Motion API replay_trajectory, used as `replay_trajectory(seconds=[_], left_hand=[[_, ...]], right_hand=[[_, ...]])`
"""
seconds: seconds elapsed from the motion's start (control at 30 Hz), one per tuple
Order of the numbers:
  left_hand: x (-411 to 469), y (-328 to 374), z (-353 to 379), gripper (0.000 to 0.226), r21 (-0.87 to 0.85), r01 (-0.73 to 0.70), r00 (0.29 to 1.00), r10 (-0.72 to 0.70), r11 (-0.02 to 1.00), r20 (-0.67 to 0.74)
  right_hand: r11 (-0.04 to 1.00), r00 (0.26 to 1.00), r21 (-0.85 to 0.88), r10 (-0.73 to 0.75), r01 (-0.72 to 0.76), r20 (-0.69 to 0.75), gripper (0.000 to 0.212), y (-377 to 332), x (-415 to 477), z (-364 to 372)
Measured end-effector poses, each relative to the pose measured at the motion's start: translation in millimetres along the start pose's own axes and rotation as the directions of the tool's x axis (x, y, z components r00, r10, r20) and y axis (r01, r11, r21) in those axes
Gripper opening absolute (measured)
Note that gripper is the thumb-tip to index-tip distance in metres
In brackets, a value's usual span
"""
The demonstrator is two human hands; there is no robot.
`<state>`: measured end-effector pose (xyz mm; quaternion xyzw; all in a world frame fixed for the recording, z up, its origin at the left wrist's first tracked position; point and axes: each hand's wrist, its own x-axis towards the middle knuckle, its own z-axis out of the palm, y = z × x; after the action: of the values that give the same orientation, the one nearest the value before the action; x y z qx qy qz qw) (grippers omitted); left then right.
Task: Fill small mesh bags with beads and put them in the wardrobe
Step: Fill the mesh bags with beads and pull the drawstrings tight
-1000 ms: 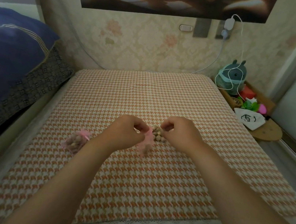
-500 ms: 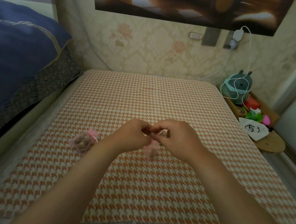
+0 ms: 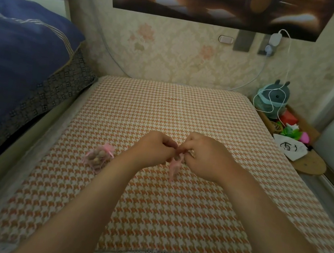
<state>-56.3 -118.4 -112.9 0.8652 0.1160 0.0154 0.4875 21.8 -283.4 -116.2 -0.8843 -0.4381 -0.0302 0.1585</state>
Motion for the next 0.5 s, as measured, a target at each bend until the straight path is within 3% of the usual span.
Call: replay_trajectory(seconds=[0.13,0.23,0.33,0.4,0.5], left_hand=[[-4,1,-3,0.031,-0.029,0.037,0.999,-0.037,0.999,0.006],[-7,-2,-5,0.032,0.094,-0.021,0.999,0.025,0.995,-0.043],[-8,-6,-9,0.02,0.255,-0.078,0.989,0.107,0.964,-0.104],[-10,-7,-12,0.012,0.331,-0.09,0.985,0.134,0.939,-0.112],[-16,-11,-19,0.012,0.414,-0.157,0.979,0.196,0.897,-0.053]], right_hand=[[0.999,0.994,-0.038,0.038,-0.035,0.102,0.03,0,-1,4],[0.996,0.986,0.021,0.084,-0.088,0.142,0.034,-3,-1,4],[0.975,0.979,0.14,0.156,-0.174,0.13,0.054,-6,-3,2],[0.969,0.977,0.154,0.176,-0.194,0.122,0.046,-6,-3,3],[0.925,0.973,0.323,0.153,-0.202,0.17,0.014,-4,-1,6]])
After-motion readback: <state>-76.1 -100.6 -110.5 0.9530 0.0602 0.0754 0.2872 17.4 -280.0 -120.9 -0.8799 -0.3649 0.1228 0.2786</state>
